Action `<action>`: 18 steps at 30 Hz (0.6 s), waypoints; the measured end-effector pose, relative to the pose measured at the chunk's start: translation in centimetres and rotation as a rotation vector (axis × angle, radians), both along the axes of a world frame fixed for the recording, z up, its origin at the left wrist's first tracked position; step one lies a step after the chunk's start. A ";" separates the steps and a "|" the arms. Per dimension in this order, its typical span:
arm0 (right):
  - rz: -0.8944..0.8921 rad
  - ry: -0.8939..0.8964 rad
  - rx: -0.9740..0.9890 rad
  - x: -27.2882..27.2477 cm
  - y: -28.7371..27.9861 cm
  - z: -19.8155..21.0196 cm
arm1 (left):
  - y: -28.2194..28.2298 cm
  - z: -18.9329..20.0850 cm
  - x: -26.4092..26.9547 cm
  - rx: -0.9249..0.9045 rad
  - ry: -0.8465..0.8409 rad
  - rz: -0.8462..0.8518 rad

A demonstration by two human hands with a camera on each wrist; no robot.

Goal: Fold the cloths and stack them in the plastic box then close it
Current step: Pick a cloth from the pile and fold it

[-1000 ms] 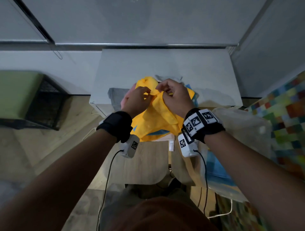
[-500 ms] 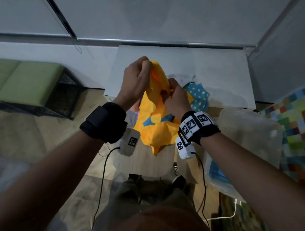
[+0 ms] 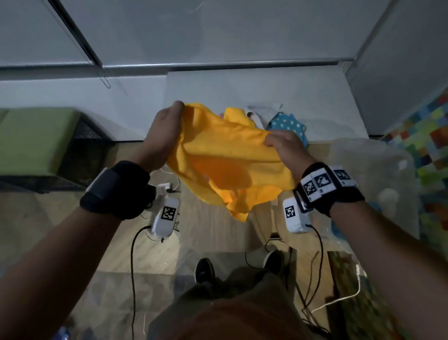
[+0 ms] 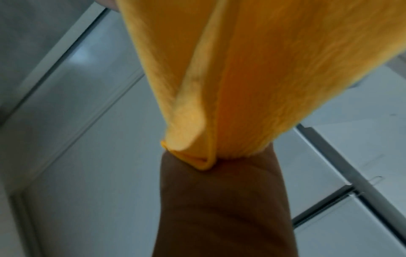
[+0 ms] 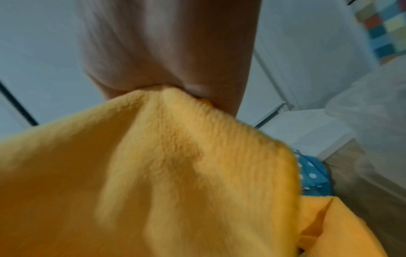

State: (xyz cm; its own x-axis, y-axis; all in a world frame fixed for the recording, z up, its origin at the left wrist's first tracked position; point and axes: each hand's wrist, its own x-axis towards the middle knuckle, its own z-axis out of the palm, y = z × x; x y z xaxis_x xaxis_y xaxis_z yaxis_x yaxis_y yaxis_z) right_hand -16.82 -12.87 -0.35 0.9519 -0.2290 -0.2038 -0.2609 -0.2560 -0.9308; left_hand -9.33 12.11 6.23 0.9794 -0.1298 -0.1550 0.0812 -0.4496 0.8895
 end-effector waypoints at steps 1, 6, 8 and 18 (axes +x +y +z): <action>0.039 0.082 0.027 -0.5 0.3 0.2 | 0.7 -0.4 -0.2 0.043 0.131 -0.099; 0.394 0.656 0.086 -3.7 1.3 -1.9 | 2.5 -5.3 -3.2 0.341 0.447 -0.734; 0.533 0.738 -0.082 -4.8 1.3 -4.0 | 2.2 -8.9 -3.9 0.547 0.468 -0.864; 0.300 0.662 -0.379 -8.3 -1.8 -15.0 | -1.0 -22.4 -4.5 0.547 0.311 -0.459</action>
